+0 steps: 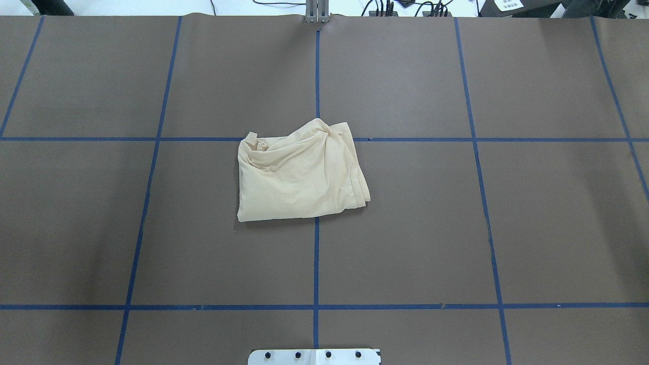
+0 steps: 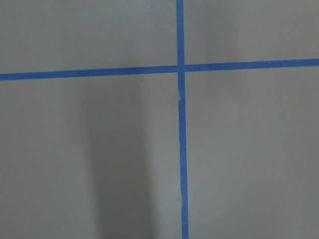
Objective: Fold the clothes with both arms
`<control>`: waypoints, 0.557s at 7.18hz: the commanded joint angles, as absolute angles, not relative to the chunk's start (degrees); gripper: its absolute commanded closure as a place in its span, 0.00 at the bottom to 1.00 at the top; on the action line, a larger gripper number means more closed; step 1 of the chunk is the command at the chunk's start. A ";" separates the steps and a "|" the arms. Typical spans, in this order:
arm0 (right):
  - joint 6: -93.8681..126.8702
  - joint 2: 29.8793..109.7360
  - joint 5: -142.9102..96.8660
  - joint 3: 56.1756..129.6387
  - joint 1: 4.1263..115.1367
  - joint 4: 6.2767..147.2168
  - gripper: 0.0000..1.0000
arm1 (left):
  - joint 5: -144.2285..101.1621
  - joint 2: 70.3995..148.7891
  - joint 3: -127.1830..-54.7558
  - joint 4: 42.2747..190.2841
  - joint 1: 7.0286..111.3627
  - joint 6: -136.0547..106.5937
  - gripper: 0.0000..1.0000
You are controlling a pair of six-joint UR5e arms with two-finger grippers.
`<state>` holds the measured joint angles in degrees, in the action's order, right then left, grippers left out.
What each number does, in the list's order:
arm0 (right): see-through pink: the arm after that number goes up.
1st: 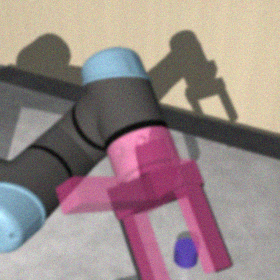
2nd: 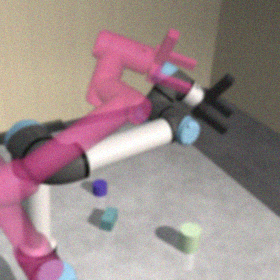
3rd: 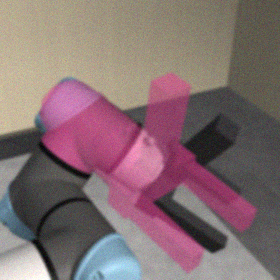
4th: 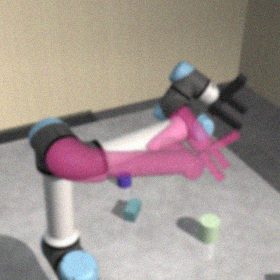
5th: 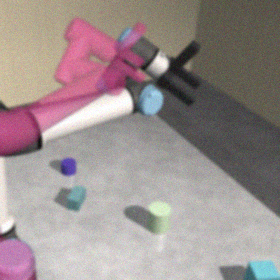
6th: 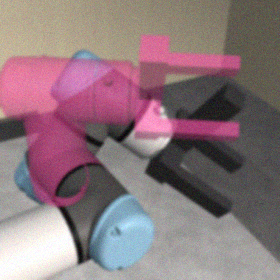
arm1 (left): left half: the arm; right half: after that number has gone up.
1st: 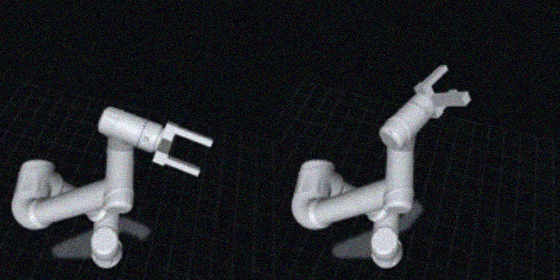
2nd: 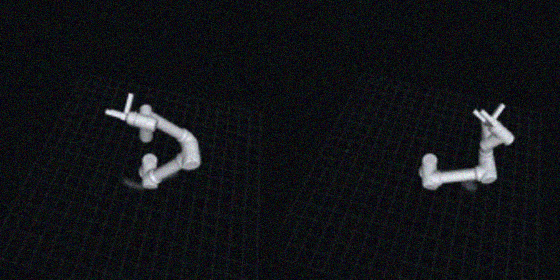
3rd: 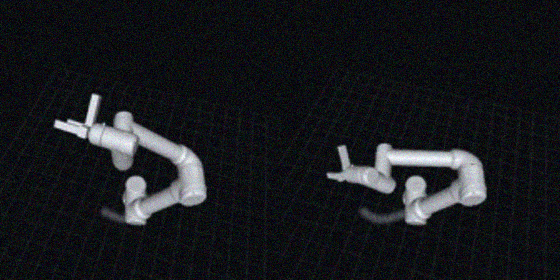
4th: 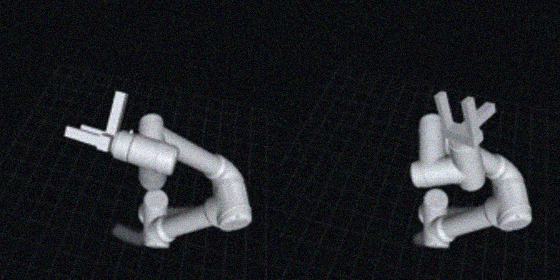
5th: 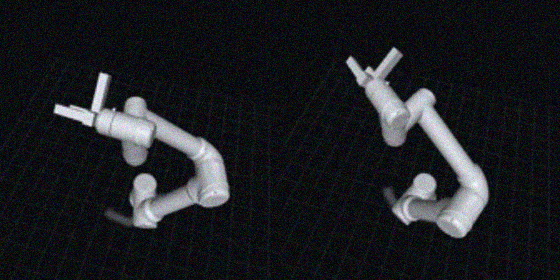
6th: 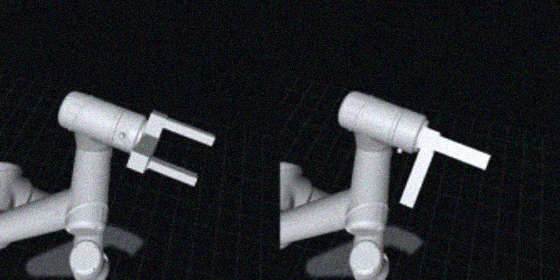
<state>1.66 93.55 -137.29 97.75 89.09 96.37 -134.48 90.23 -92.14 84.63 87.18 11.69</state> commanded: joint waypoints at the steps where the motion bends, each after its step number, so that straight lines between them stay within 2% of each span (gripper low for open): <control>1: 1.93 93.69 -135.54 97.65 89.74 94.23 0.00 | -134.38 90.26 -92.28 84.64 87.54 11.60 0.01; 4: 6.49 93.60 -135.18 97.82 89.82 94.13 0.00 | -134.38 90.26 -92.20 84.64 87.80 9.60 0.01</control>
